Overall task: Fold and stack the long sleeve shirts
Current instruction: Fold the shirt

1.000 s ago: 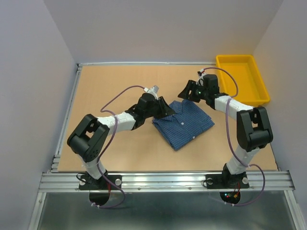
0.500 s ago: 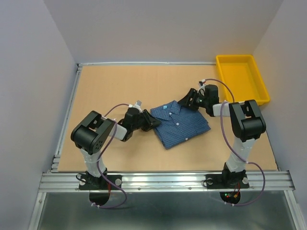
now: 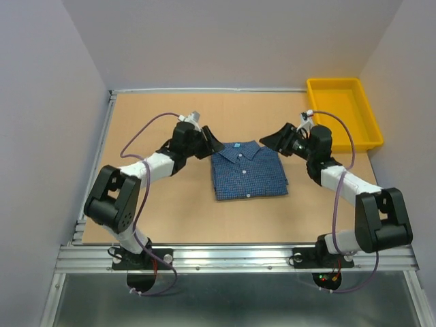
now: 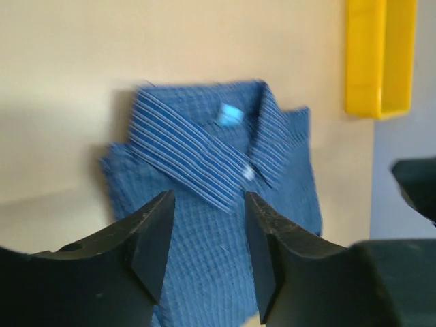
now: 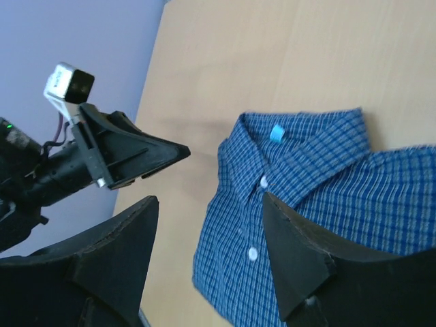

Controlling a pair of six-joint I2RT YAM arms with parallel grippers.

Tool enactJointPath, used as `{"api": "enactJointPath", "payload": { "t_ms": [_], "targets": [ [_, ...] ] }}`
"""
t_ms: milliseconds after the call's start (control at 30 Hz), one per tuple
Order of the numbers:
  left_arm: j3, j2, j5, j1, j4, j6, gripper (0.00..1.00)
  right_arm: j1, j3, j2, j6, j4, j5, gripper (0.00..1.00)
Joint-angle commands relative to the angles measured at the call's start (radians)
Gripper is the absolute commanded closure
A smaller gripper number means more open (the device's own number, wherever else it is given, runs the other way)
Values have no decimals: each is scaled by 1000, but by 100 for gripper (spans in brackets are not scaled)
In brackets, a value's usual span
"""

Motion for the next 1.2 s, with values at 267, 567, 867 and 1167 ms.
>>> {"api": "enactJointPath", "payload": {
  "t_ms": [267, 567, 867, 1167],
  "targets": [
    [-264, -80, -52, -350, 235, -234, 50, 88, -405, -31, 112, 298, -31, 33],
    [-527, 40, 26, -212, 526, -378, 53, 39, -535, 92, 94, 424, 35, 34],
    [-498, -236, -66, -203, 276, -277, 52, 37, -484, -172, 117, 323, 10, 34],
    [-327, -92, -89, -214, 193, -233, 52, 33, -498, 7, 97, 317, 98, 34]
  ]
}}
